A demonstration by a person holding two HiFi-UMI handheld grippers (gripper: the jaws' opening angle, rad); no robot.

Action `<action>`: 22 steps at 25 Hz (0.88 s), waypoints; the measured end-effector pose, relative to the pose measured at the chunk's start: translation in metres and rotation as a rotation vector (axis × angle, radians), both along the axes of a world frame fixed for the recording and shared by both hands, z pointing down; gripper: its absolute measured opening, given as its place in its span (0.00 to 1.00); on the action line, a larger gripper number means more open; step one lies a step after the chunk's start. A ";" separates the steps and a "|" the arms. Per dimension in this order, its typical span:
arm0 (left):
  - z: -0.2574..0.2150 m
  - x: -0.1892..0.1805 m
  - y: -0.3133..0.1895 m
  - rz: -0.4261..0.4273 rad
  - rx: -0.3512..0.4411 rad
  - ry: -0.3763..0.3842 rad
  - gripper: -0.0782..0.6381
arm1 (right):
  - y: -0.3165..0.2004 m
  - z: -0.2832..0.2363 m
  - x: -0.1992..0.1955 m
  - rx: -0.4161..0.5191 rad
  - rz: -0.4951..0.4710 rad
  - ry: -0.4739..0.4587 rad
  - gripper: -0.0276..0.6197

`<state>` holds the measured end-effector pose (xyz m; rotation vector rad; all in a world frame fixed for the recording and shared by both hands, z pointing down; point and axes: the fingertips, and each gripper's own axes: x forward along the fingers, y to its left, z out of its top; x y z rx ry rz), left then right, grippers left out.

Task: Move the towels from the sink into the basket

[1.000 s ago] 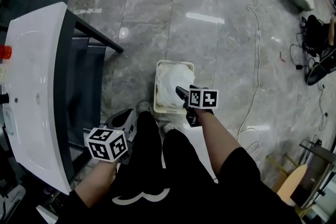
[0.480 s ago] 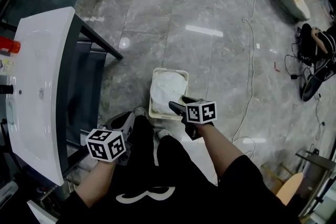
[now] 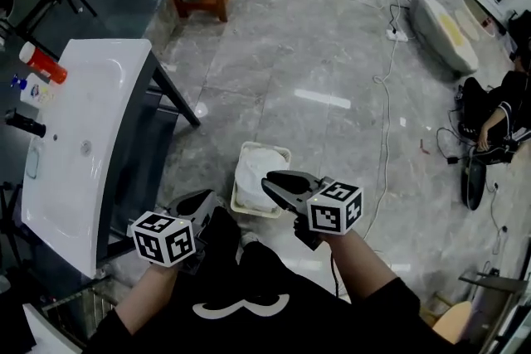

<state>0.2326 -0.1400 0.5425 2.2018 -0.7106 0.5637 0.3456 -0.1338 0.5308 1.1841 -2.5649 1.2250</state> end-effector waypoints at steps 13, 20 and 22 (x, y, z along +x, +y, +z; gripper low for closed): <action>-0.213 -0.003 0.034 0.049 0.302 0.308 0.12 | 0.035 -0.209 -0.003 0.395 0.001 0.061 0.05; -0.273 -0.012 0.053 0.072 0.463 0.321 0.12 | 0.057 -0.271 -0.013 0.542 -0.006 0.072 0.05; -0.279 -0.015 0.053 0.058 0.497 0.308 0.12 | 0.060 -0.278 -0.015 0.566 -0.011 0.082 0.05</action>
